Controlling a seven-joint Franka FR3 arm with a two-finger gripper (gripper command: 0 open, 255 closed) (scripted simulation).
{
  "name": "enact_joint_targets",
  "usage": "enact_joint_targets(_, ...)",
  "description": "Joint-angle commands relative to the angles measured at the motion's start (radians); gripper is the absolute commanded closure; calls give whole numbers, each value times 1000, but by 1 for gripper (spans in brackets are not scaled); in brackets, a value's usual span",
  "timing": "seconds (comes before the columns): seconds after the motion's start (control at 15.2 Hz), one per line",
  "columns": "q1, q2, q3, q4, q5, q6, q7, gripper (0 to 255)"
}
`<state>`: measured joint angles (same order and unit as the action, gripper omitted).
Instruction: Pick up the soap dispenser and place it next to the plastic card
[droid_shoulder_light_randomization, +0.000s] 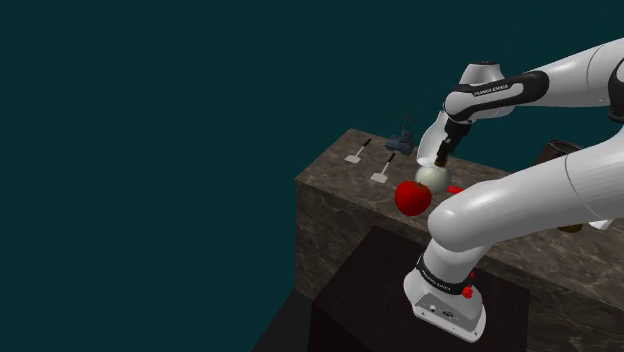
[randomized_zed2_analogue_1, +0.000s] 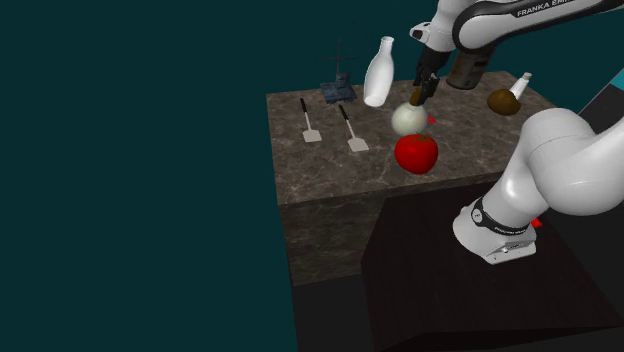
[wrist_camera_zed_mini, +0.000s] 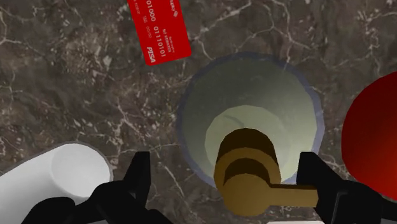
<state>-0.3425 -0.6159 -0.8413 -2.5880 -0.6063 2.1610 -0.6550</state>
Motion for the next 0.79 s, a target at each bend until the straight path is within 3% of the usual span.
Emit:
enact_joint_targets(0.0, -6, -23, 24, 16, 9, -41, -1, 0)
enact_joint_targets(0.2, -15, -74, 84, 68, 37, -149, -5, 0)
enact_joint_targets(0.73, -15, -74, 85, 68, 37, -149, -5, 0)
